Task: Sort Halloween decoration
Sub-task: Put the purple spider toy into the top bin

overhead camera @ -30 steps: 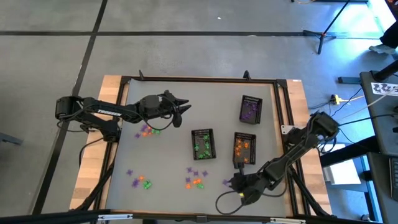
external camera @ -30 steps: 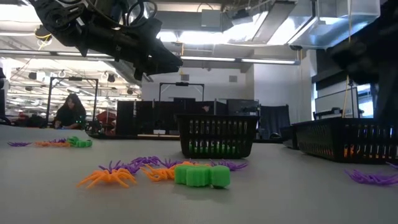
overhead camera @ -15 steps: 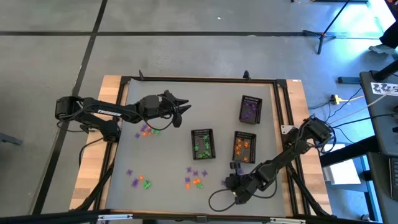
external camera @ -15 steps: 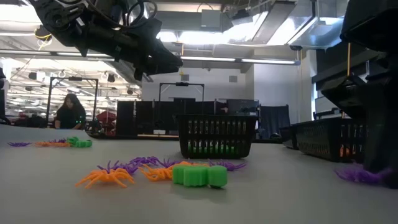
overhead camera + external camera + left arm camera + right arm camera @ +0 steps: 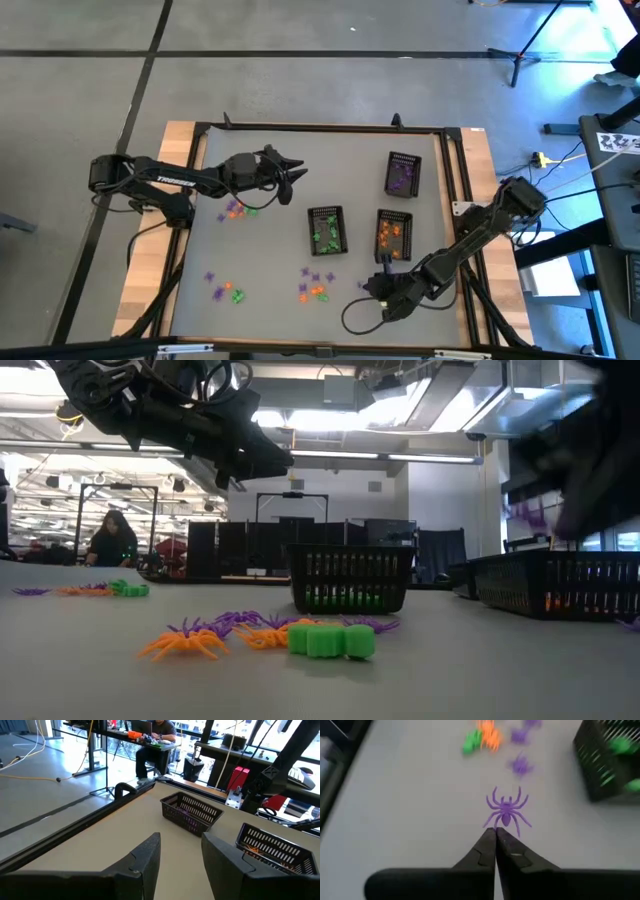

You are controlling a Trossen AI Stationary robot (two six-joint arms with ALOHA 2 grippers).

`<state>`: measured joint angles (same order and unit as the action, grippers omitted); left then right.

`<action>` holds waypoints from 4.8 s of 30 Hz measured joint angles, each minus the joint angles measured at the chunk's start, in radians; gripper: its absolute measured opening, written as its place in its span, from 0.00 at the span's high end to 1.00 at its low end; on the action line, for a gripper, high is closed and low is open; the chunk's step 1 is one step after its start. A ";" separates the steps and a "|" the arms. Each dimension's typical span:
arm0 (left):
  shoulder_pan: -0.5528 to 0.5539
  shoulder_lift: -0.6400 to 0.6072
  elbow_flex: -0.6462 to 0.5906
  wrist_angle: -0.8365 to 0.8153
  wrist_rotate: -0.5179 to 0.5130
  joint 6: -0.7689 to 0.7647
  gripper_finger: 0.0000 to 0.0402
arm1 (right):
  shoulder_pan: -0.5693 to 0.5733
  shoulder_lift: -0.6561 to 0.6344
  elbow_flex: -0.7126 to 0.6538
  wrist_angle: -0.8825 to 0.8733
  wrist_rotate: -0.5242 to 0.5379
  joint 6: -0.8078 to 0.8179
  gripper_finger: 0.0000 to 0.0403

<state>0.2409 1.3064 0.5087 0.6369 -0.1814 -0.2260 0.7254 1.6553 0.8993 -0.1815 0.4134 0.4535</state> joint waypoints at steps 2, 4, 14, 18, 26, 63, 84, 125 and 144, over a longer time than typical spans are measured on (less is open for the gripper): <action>0.000 0.000 0.000 0.000 0.000 0.000 0.66 | 0.000 -0.061 0.000 -0.007 0.018 -0.018 0.99; 0.000 0.000 0.000 0.001 0.000 0.000 0.66 | 0.000 -0.129 0.000 -0.021 0.041 -0.037 0.99; 0.000 0.000 0.000 0.000 0.000 0.000 0.66 | -0.005 -0.512 0.002 -0.599 0.438 0.160 0.98; 0.000 0.000 0.000 0.000 0.000 0.000 0.66 | -0.056 -0.670 -0.029 -0.812 0.522 0.356 0.98; 0.000 0.000 0.000 0.000 0.000 0.000 0.66 | -0.250 -1.007 -0.322 -0.680 0.444 0.341 0.98; 0.000 0.000 0.000 0.000 0.000 0.000 0.66 | -0.754 -1.091 -0.450 0.132 -0.286 -0.111 0.62; 0.000 0.000 0.000 0.000 0.000 0.000 0.66 | -0.100 -0.465 -0.209 -0.117 -0.078 -0.001 0.70; 0.000 0.000 0.000 0.000 0.000 0.000 0.66 | 0.047 -0.213 -0.281 -0.157 -0.006 0.311 0.70; 0.000 0.000 0.000 0.000 0.000 0.000 0.66 | 0.047 -0.213 -0.386 -0.023 -0.003 0.383 0.70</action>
<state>0.2409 1.3064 0.5087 0.6367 -0.1817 -0.2260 0.7723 1.4425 0.5137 -0.2046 0.4104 0.8368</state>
